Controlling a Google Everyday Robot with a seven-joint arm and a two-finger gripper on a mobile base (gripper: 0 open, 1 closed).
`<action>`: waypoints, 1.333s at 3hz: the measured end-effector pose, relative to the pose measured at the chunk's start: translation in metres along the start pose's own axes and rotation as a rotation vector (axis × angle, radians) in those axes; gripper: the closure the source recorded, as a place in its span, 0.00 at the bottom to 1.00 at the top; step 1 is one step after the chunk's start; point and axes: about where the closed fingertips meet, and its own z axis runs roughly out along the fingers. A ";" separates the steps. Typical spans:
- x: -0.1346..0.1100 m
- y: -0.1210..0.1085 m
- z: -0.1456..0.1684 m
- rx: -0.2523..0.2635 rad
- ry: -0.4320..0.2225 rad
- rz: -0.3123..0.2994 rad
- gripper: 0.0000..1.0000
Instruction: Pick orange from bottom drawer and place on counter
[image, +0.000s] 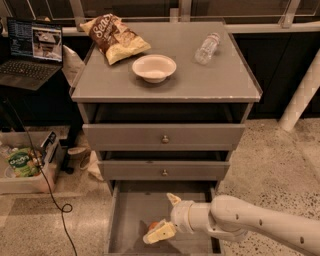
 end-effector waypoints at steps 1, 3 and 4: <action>0.025 -0.018 0.014 0.037 -0.013 -0.029 0.00; 0.081 -0.075 0.033 0.001 -0.146 -0.007 0.00; 0.107 -0.107 0.054 -0.020 -0.136 0.034 0.00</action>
Offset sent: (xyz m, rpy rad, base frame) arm 0.0436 -0.0491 -0.1182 0.1720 -0.1020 -0.0410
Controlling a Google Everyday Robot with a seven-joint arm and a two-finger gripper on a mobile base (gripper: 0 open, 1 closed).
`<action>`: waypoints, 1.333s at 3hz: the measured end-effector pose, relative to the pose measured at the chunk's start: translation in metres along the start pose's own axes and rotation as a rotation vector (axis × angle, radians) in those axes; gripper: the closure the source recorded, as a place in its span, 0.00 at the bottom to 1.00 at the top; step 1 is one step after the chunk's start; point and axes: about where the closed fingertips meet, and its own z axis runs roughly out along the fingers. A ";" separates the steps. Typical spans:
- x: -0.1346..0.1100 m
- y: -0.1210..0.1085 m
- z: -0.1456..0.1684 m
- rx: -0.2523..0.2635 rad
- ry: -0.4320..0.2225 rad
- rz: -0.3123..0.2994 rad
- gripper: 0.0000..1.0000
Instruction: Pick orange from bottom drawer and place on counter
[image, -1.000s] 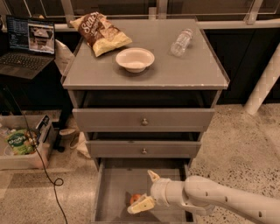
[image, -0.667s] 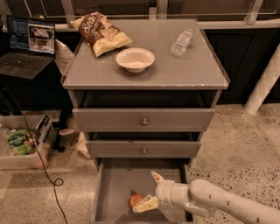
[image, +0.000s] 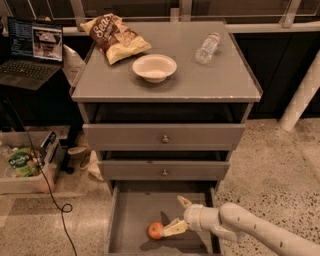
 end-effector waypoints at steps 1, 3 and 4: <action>0.002 0.001 0.001 0.003 -0.002 -0.003 0.00; 0.044 0.011 0.024 0.030 -0.042 -0.041 0.00; 0.070 0.002 0.048 0.010 -0.045 -0.024 0.00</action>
Offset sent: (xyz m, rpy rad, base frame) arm -0.0241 0.0102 -0.0394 -0.0116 -0.0930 -0.0557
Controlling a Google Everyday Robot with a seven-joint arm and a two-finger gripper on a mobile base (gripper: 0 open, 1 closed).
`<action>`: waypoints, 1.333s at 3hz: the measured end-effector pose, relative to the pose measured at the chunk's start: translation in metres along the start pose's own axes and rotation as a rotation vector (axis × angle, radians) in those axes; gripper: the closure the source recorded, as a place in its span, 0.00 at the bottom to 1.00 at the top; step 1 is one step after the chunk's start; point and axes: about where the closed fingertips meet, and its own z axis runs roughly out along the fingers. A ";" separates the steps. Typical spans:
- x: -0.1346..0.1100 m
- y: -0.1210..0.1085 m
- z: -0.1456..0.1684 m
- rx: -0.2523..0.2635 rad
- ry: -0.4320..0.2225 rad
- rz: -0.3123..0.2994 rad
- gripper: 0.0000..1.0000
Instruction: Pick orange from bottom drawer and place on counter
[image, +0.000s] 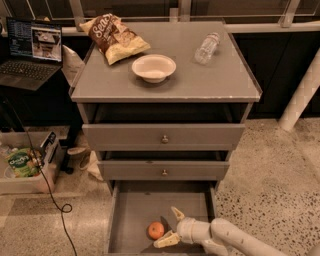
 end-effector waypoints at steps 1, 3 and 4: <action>0.023 -0.017 0.028 -0.001 0.021 0.031 0.00; 0.039 -0.020 0.032 0.093 0.029 0.004 0.00; 0.059 -0.031 0.047 0.152 0.019 -0.020 0.00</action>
Offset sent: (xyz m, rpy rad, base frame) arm 0.0107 0.0071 -0.0300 -0.0044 0.0331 -0.0059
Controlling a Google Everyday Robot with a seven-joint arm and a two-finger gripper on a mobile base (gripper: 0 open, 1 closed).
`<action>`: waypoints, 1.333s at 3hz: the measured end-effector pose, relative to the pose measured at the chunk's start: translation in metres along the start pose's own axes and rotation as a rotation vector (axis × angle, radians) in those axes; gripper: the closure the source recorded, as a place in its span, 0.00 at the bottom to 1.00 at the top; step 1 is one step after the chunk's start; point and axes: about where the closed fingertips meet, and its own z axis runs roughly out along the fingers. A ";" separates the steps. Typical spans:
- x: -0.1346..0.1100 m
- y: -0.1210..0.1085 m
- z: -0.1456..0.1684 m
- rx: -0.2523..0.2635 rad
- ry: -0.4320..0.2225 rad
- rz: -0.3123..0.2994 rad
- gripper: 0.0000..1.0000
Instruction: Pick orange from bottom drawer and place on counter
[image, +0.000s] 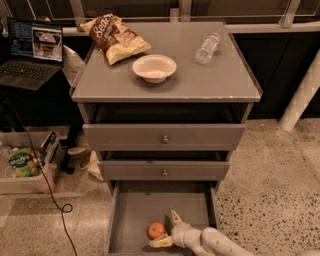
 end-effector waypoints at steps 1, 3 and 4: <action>0.000 0.000 0.000 0.000 0.000 0.000 0.00; 0.011 -0.002 0.023 -0.012 0.039 0.008 0.00; 0.012 -0.003 0.038 -0.008 0.077 -0.015 0.00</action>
Offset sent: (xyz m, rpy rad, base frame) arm 0.0073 0.0102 -0.0266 -0.0289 0.0428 -0.0028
